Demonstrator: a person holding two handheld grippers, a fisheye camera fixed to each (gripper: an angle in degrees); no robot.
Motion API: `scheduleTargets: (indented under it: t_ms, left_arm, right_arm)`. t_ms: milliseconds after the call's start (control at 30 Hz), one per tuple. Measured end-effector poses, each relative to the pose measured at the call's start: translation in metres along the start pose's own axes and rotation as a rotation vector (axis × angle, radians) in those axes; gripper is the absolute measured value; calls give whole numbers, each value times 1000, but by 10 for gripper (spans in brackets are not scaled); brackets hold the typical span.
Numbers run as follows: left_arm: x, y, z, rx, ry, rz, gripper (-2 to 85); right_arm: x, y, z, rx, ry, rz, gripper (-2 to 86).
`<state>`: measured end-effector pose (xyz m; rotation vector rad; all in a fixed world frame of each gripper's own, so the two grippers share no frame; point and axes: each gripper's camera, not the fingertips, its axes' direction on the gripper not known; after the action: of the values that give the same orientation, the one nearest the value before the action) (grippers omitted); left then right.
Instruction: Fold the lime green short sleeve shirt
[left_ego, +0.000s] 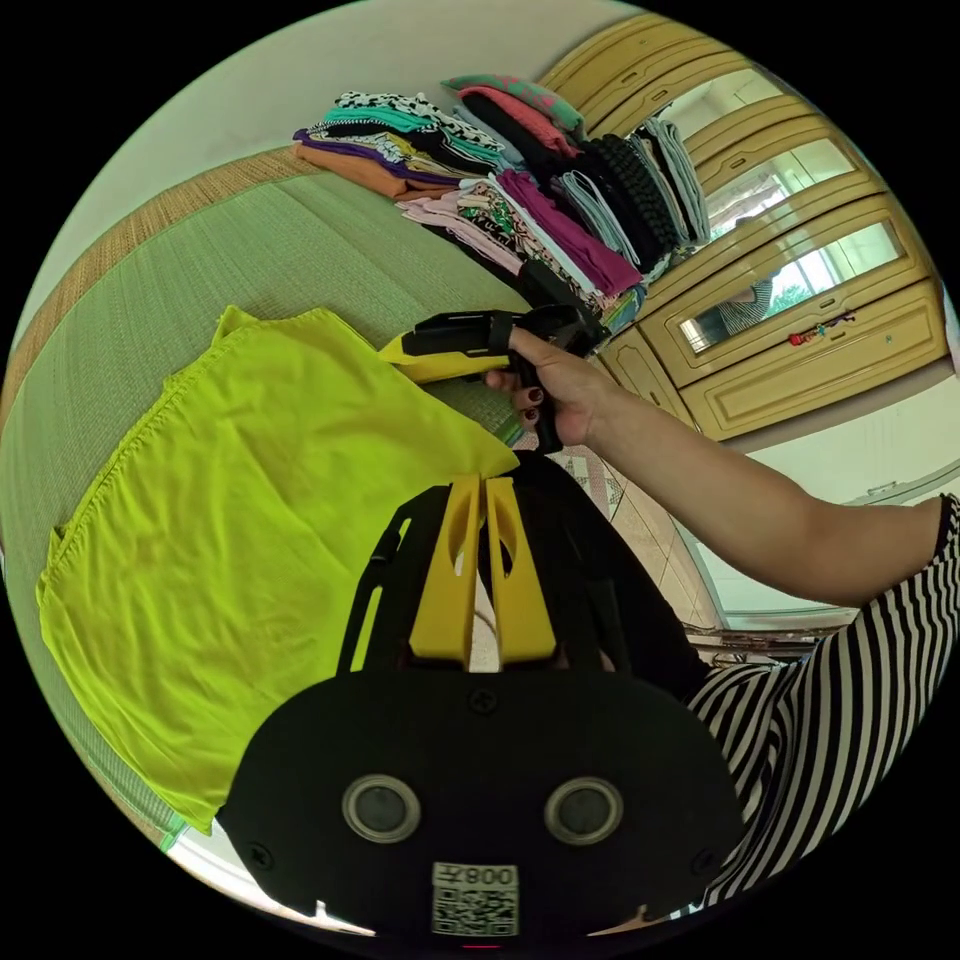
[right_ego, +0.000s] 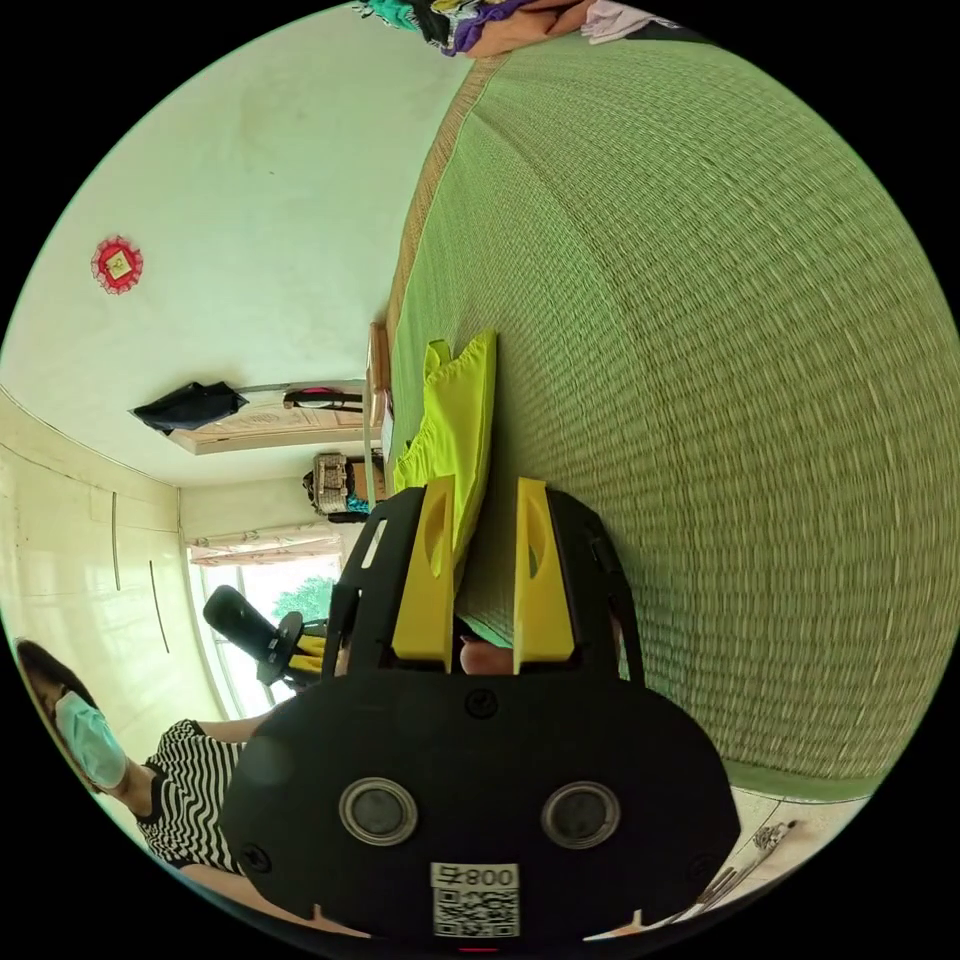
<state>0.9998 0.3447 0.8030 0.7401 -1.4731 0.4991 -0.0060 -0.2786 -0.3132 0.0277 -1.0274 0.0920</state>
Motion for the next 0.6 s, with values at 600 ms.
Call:
scheduleTargets:
  t_ms: [600]
  left_arm:
    - [-95,33,40,6,133,-21,6]
  right_arm:
    - [-19,-102,101,-111,58,-61,30]
